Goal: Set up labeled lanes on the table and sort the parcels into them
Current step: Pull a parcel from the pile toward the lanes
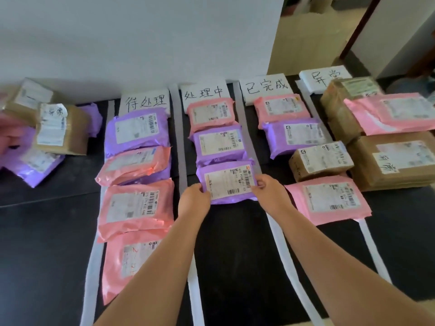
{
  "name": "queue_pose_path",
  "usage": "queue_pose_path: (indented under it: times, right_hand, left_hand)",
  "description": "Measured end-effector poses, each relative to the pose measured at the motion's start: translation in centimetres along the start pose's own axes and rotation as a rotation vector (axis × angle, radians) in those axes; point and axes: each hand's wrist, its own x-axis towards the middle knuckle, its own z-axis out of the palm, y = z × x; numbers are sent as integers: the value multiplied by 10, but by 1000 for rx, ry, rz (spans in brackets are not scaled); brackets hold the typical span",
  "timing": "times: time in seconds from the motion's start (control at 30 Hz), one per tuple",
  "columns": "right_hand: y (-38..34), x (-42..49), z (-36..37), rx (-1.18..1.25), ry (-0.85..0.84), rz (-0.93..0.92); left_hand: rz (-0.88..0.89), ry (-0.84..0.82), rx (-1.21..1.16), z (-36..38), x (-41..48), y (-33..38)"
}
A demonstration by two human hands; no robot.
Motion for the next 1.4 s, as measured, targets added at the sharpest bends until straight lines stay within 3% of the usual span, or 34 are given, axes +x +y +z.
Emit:
queue_pose_path:
  times: [0.4,0.57,0.8,1.0,1.2,1.4]
  right_hand:
    - [1,28,4,-30,-46,-17]
    - [-3,16,4,-28,51,-27]
    - [-15,-33,12,-33,149,-89]
    - [-18,-88,25,-113,205,-13]
    - [-21,-139,54,-120,249,-51]
    - [-38,-180,79,-199,256,-176]
  left_hand:
    - [-18,17,-5,4,7,3]
    - [16,14,24,-5,-12,2]
    - [149,56,36,-25,-51,4]
    - [272,44,-20,-35,-89,-22]
    - [267,2,0,-45,-117,-55]
    - [286,99,-19,-70,-153,-83]
